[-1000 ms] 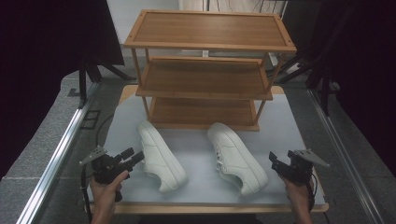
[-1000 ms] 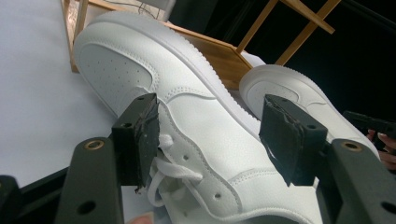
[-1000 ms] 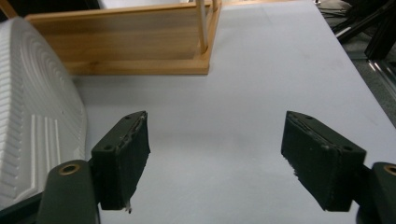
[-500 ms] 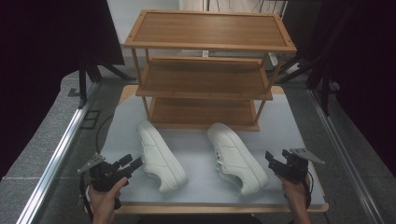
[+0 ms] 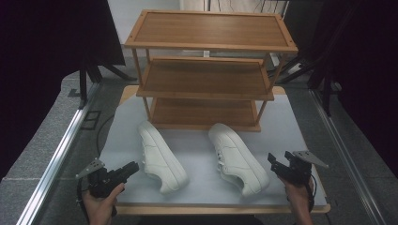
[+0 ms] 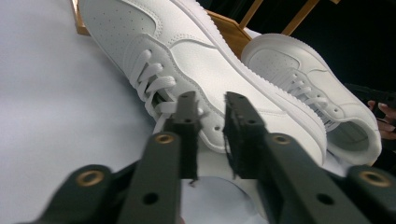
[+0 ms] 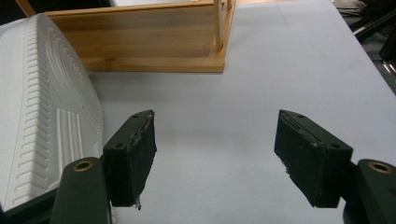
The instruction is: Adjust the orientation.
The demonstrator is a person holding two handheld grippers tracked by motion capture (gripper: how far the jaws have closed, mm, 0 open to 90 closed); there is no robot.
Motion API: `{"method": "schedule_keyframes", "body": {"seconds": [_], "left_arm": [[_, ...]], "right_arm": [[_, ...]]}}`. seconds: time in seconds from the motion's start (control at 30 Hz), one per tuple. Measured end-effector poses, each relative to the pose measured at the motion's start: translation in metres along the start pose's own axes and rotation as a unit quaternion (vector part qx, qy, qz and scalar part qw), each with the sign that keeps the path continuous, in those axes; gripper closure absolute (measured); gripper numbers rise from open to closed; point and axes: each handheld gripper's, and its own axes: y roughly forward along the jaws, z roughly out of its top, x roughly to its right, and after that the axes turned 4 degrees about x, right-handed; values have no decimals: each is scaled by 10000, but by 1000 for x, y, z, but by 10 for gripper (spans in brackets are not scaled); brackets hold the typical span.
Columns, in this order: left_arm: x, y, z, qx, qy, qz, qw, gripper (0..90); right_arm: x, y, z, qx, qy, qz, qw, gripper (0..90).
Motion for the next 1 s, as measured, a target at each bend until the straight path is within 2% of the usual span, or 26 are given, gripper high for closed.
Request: {"method": "schedule_keyframes", "body": {"seconds": [0.03, 0.1, 0.17, 0.3, 0.53, 0.6, 0.83, 1.0], "left_arm": [[0, 0, 0, 1, -1, 6, 10000, 808], [2, -1, 0, -9, -3, 13, 10000, 868], [8, -1, -2, -72, 36, -54, 10000, 882], [16, -1, -9, -84, 58, -84, 9999, 885], [19, -4, -18, -124, 34, -129, 9998, 880], [20, -5, -20, -238, 58, -187, 9995, 870], [23, -1, -21, -367, 96, -263, 9989, 881], [25, 3, -23, -553, 161, -314, 9978, 899]], "right_arm": [[0, 0, 0, 0, 0, 0, 10000, 291], [0, 0, 1, 14, 4, -9, 10000, 292], [-1, 0, 2, 21, 1, -13, 10000, 291], [-4, 1, 1, 0, -40, 13, 10000, 291], [-4, 0, 1, -17, -78, -6, 10000, 291], [-4, -1, 1, -6, -66, -32, 10000, 295], [-2, -3, -3, -35, -66, -99, 9999, 294], [0, -8, -5, -22, -45, -210, 9998, 294]]}}
